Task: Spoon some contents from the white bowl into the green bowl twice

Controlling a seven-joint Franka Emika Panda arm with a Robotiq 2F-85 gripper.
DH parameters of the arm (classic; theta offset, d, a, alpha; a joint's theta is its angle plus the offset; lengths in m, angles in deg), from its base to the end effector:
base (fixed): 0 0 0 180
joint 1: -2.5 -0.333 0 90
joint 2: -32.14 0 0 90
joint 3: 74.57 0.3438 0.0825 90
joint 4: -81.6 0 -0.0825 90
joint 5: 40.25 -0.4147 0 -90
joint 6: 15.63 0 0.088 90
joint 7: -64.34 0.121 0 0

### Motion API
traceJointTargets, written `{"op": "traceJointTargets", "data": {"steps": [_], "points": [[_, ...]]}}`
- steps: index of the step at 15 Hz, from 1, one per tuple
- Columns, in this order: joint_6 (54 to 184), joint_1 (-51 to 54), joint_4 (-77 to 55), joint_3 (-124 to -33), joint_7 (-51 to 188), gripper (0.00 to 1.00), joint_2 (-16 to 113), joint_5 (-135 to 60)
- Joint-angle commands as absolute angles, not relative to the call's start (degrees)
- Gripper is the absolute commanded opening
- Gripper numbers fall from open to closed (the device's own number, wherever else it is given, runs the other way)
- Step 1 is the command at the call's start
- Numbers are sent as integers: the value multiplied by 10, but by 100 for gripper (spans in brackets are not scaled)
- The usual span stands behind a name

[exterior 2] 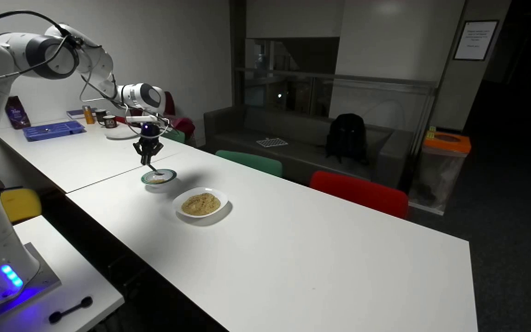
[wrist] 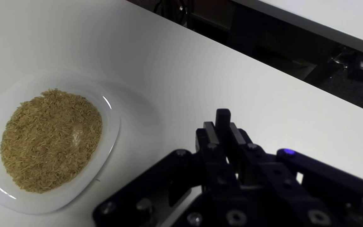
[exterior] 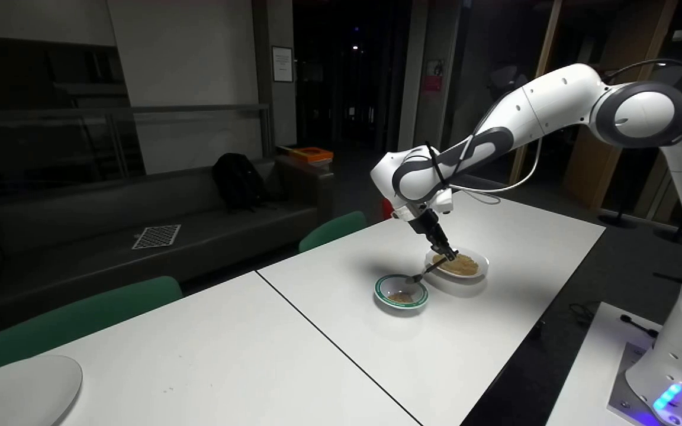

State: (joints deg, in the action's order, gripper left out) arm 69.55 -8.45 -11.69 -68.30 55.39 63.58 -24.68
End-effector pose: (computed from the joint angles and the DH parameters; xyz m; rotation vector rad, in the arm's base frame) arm 0.6144 0.1477 0.2692 2.6329 0.7221 -0.9481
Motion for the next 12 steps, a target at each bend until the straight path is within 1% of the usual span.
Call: {"op": "traceJointTargets", "data": {"steps": [1, 12], "points": [[655, -92, -79, -686, 572, 3, 654, -235], [617, -100, -36, -686, 590, 3, 681, -233]]}}
